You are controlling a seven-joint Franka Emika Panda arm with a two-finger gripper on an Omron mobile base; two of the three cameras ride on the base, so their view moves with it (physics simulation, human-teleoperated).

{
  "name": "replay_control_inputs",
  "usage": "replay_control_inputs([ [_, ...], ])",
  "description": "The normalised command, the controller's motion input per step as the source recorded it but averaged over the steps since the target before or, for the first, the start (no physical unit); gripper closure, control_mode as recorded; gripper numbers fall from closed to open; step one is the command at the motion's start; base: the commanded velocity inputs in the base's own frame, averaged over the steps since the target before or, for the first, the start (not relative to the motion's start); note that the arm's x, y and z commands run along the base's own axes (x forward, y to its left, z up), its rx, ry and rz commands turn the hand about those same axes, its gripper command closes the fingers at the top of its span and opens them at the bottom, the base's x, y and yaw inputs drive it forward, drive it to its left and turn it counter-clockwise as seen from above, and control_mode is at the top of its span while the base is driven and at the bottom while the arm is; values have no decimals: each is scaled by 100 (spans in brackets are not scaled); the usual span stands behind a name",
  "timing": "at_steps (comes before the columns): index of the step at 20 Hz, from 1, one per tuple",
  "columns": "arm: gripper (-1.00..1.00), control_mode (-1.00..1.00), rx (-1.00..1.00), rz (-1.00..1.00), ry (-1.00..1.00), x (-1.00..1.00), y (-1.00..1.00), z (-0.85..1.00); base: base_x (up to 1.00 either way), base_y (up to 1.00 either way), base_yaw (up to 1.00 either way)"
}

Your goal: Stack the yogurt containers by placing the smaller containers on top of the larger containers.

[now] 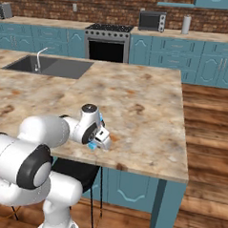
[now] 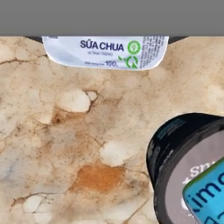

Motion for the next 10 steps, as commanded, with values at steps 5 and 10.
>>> replay_control_inputs([
  [5, 100, -100, 0, 0, 0, -13, 0, 36, 0, 0, 0],
  [10, 100, -100, 0, 0, 0, -10, 0, 40, 0, 0, 0],
])
